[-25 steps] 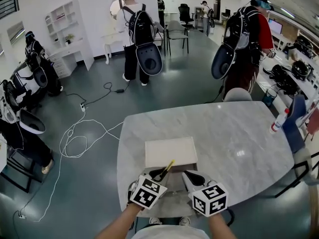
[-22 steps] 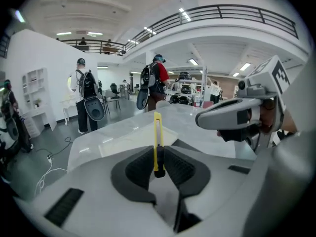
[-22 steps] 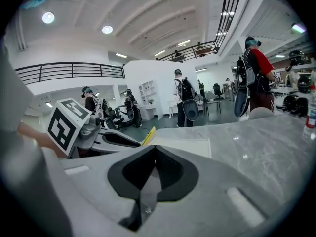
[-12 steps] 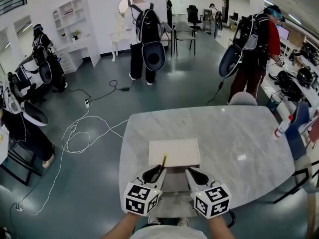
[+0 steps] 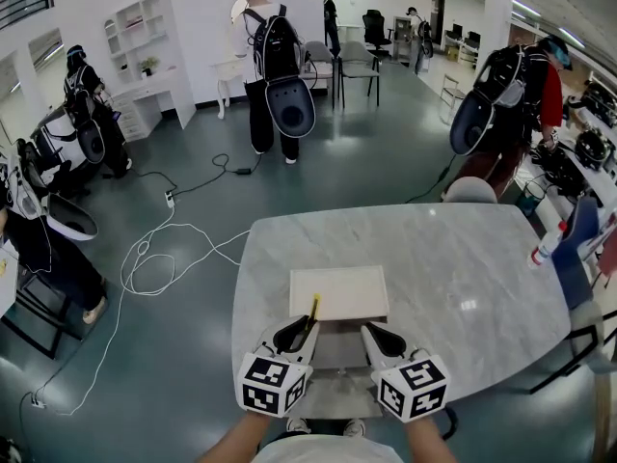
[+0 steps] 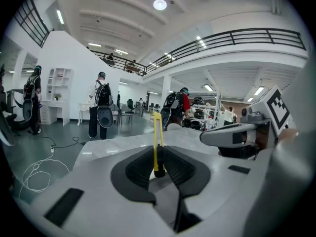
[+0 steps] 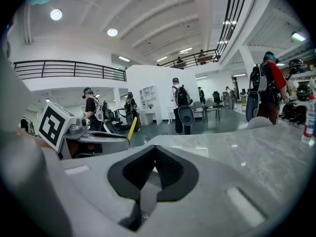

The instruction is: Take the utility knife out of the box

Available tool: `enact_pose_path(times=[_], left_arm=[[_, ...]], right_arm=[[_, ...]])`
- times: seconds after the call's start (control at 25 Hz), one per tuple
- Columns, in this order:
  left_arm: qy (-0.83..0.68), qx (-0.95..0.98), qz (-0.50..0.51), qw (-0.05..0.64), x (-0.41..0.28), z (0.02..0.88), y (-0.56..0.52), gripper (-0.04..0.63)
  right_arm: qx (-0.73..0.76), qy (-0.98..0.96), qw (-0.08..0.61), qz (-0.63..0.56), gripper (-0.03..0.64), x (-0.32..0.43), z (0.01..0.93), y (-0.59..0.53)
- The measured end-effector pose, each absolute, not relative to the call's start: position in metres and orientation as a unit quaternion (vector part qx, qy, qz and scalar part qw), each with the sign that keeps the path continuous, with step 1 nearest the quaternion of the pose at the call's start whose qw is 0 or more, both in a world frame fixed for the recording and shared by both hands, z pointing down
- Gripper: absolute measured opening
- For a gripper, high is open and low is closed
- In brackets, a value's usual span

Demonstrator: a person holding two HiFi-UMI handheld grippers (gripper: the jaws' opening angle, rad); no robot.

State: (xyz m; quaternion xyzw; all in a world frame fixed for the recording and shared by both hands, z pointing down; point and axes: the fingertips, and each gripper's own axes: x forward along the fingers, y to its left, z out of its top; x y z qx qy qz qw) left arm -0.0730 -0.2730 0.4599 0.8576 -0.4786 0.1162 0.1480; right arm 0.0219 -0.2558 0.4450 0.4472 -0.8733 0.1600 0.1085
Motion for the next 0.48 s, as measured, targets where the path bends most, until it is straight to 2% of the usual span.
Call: enact_pose_path(times=[0.48], left_arm=[[-0.477,0.857,0.122,0.151,-0.0725,0.4618,-0.2646,0.061]], right_arm=[[0.448,-0.873,0.108,0.159,0.005,0.0204,0.4416,-0.2504]])
